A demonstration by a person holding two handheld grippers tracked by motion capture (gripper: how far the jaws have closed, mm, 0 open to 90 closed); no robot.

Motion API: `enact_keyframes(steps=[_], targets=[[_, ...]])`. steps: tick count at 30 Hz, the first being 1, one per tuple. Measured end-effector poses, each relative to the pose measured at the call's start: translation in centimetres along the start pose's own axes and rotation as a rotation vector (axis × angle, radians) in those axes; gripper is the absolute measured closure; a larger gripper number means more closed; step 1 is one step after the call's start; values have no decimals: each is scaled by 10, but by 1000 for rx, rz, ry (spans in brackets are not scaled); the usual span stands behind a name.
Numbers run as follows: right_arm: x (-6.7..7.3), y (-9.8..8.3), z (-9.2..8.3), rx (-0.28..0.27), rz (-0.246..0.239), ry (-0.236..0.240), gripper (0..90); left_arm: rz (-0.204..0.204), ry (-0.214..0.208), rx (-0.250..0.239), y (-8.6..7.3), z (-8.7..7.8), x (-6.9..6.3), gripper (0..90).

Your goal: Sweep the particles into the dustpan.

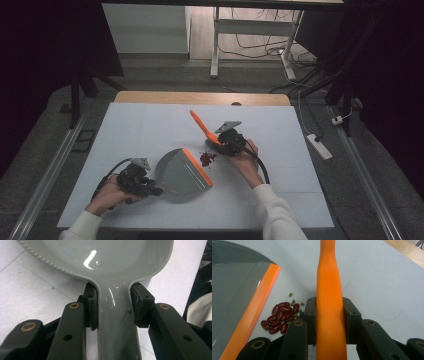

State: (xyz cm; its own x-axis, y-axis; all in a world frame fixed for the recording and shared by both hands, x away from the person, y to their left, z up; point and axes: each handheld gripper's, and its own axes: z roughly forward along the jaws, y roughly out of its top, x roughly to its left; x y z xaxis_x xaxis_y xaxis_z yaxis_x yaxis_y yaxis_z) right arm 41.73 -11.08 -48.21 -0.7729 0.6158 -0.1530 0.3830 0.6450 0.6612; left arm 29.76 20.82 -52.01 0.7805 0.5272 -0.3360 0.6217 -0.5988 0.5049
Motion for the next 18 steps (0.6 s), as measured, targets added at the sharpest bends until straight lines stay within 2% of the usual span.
enact_keyframes(steps=[8,18], targets=[[3,0,1,-4,1,19,700,-2,-1,-1,0,0,0,616],[13,2,2,-4,-25,34,700,1,3,2,0,0,-1,616]])
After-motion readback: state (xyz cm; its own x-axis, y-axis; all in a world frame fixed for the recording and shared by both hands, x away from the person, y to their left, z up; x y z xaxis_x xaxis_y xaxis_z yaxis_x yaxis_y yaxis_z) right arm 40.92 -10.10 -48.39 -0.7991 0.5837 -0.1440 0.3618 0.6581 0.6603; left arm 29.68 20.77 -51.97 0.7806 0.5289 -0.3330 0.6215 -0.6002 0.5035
